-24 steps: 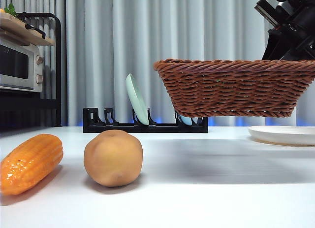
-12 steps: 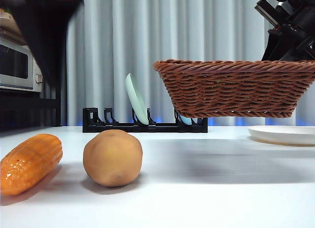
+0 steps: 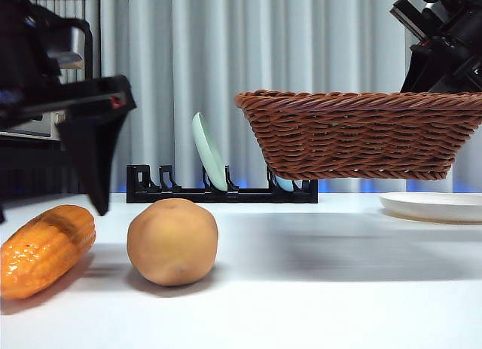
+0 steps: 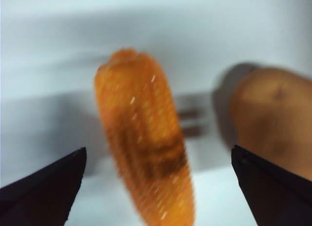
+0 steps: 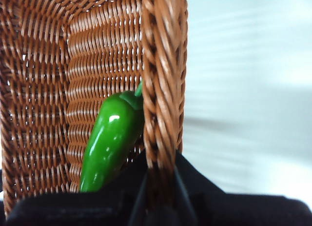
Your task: Pick up the basket,pick up the corn from the table,pick up the potato from the table,pick up the cucumber from the table,put all items into the basket
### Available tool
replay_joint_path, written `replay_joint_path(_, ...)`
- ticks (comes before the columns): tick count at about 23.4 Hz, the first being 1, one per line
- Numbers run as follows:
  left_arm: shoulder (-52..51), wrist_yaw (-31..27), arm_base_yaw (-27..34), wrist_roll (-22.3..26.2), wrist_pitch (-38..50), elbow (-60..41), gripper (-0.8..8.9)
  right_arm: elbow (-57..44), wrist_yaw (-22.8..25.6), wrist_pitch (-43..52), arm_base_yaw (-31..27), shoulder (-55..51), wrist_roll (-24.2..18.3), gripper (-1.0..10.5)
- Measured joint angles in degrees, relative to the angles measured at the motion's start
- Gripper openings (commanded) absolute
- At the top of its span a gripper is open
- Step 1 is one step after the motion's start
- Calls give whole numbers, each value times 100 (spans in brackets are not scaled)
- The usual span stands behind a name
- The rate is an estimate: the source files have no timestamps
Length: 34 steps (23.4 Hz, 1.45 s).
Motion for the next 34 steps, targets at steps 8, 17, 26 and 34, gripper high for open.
replay_joint_path(8,1954,1056,-592,256,634,1082,45,0,-11,295,-647,0,48,-12)
replay_joint_path(17,1788,925,-590,579,621,1080,-8,0,-11,278,-647,0,46,-12)
replay_joint_path(26,-28,935,-509,756,660,1556,-8,0,39,157,-511,0,46,-12)
replay_joint_path(34,-151,927,-356,1408,579,3578,-8,0,35,131,208,4,52,-12)
